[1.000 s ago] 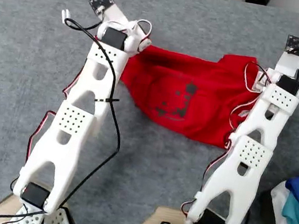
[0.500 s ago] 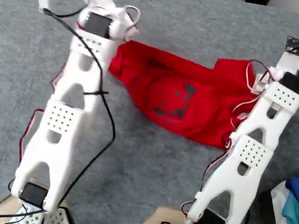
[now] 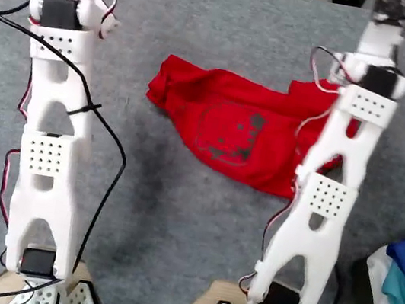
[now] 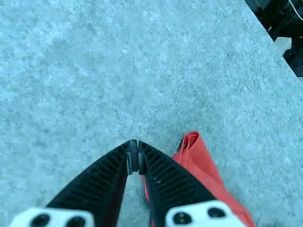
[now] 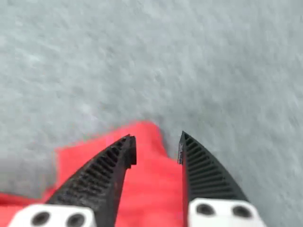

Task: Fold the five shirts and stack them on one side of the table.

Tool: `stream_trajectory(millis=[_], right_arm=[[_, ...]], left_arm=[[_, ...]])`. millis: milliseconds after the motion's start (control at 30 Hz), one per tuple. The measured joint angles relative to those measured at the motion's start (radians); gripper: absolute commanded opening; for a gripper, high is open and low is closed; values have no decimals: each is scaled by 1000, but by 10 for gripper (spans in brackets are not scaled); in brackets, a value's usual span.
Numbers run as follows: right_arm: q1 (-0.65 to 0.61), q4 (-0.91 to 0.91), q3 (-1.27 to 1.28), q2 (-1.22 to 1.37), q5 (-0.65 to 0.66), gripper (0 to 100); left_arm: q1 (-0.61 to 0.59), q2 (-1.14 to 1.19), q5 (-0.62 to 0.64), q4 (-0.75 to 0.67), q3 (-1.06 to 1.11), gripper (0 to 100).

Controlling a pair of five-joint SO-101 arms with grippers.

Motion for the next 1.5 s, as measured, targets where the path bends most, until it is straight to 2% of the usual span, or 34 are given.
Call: stream_trajectory(millis=[133, 267, 367, 700, 900, 1133, 1333, 1500], right_arm=[[-20, -233, 66, 26, 0, 154], [-15, -529, 216, 141, 0, 94], [-15, -572, 241, 164, 0, 55], [-60, -193, 241, 161, 2, 48], [-132, 0, 206, 155, 87, 51], [-184, 57, 204, 144, 98, 58], [-207, 69, 38, 147, 37, 154], [-207, -32, 23, 75, 23, 161]], left_arm=[[49, 94, 29, -3, -5, 20], [83, 221, 32, -77, -5, 20], [91, 324, 37, -161, -5, 20], [92, 371, 38, -256, -5, 20], [92, 371, 38, -259, -5, 20], [92, 371, 38, -278, -5, 20], [92, 371, 38, -281, -5, 20], [92, 404, 38, -281, -5, 20]])
